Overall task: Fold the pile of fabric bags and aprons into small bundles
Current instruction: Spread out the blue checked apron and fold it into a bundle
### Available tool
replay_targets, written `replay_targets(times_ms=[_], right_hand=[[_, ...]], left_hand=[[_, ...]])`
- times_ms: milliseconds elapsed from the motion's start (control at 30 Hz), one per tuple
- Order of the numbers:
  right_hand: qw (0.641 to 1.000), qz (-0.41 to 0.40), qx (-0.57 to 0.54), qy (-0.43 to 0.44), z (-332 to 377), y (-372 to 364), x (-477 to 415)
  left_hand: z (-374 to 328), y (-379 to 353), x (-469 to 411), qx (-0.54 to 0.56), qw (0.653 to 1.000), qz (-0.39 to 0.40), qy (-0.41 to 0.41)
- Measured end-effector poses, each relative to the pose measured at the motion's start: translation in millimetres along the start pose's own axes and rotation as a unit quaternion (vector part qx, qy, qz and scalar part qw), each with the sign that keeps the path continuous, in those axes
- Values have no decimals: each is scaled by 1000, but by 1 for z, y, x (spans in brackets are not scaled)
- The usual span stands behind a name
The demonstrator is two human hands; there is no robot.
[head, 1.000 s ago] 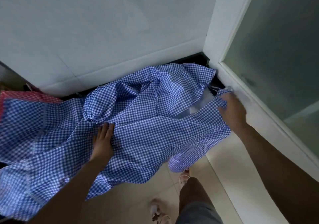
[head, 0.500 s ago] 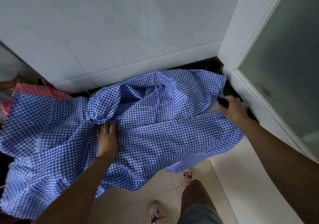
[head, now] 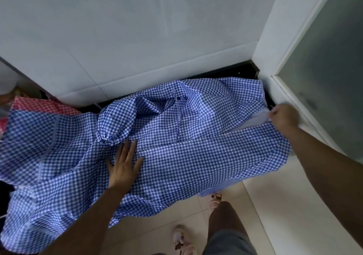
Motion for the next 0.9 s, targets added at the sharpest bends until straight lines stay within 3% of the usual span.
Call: replay_targets(times_ms=[100, 233, 300, 400, 500, 567, 667, 733, 900], right_hand=[[994, -7, -71, 79, -6, -7, 11], [952, -44, -291, 84, -6, 0, 70], [924, -95, -369, 31, -20, 0, 109], [881, -108, -434, -153, -56, -28, 158], [845, 83, -445, -284, -85, -77, 178], [813, 187, -459, -306, -87, -92, 187], [809, 206, -486, -257, -77, -89, 186], [811, 224, -490, -229, -75, -91, 177], [834, 267, -457, -157, -79, -98, 172]], left_hand=[[-9, -2, -6, -16, 1000, 5, 3], [-29, -2, -13, -70, 984, -68, -147], [-33, 0, -16, -98, 970, -71, -213], [-35, 2, -20, -115, 955, -31, -271], [-35, 1, -25, -127, 945, 35, -298], [-44, 2, -31, -131, 949, 85, -275], [-72, 2, -35, -153, 960, 179, -150], [-91, -1, -29, -107, 975, 183, -63], [-106, -21, -18, -175, 969, 169, -34]])
Point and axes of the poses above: each hand's wrist, its own x-axis away from the middle knuckle, its own y-axis out of the back of the hand, z = x × y, the point moved 2 cm from there along -x, towards the middle knuckle, and after that the axes turned 6 degrees about -y, right-handed, at the moved point
